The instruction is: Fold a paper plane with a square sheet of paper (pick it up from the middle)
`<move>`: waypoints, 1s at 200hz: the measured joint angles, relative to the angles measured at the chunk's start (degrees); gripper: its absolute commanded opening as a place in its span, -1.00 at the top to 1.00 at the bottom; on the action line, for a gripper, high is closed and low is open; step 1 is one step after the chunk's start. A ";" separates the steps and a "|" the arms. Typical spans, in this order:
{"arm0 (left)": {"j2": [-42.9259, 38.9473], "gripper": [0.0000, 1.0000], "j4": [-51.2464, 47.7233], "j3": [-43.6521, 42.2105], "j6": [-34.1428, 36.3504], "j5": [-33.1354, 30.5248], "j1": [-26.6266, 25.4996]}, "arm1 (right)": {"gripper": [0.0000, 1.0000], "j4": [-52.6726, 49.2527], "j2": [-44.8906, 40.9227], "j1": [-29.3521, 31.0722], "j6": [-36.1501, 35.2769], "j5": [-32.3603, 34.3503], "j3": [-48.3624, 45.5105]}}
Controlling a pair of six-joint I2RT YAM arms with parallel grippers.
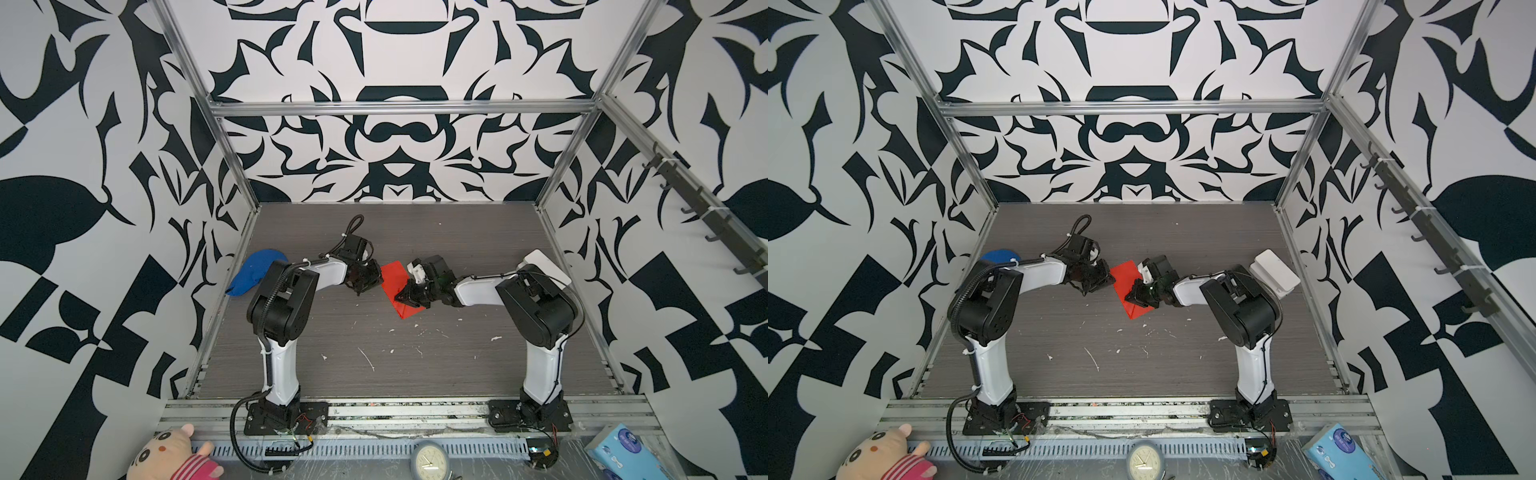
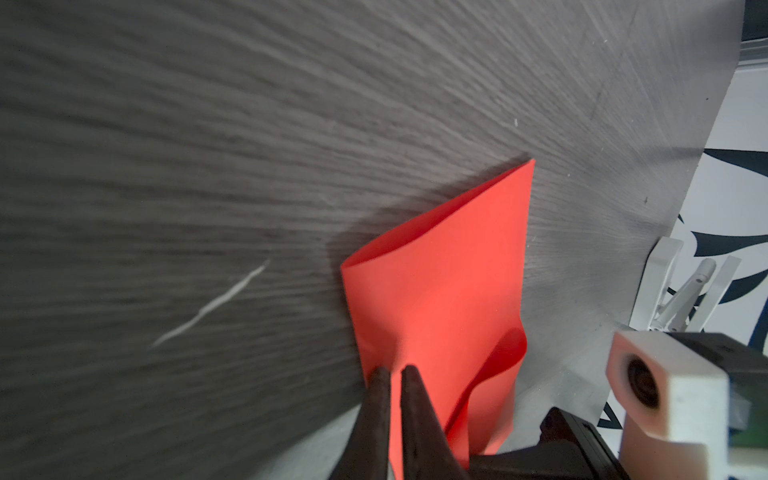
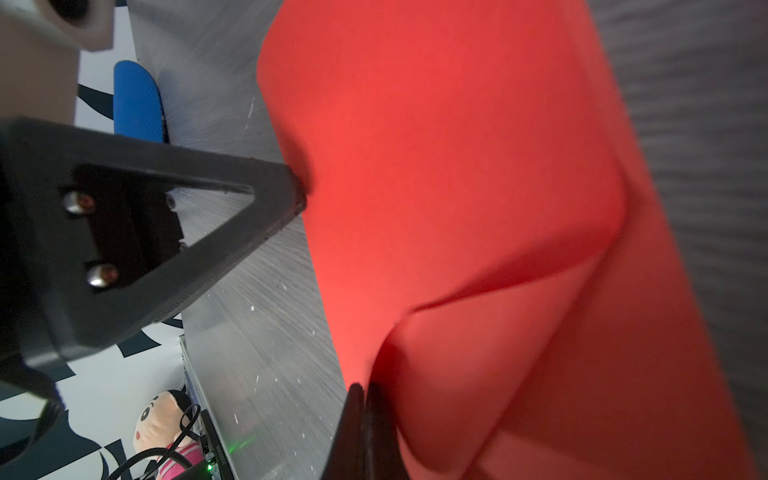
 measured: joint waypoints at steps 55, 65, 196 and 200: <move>0.00 0.76 0.00 0.00 -0.02 0.00 0.00 | 1.00 0.61 0.00 0.00 0.33 0.00 0.00; 0.00 0.76 0.00 0.00 -0.02 0.00 0.00 | 1.00 0.61 0.00 0.00 0.35 0.00 0.00; 0.00 0.74 0.00 0.00 -0.02 0.00 0.00 | 0.87 0.55 0.11 -0.02 0.33 0.39 -0.31; 0.00 0.74 0.00 0.00 -0.02 0.02 0.00 | 0.84 0.55 0.11 -0.02 0.33 0.39 -0.31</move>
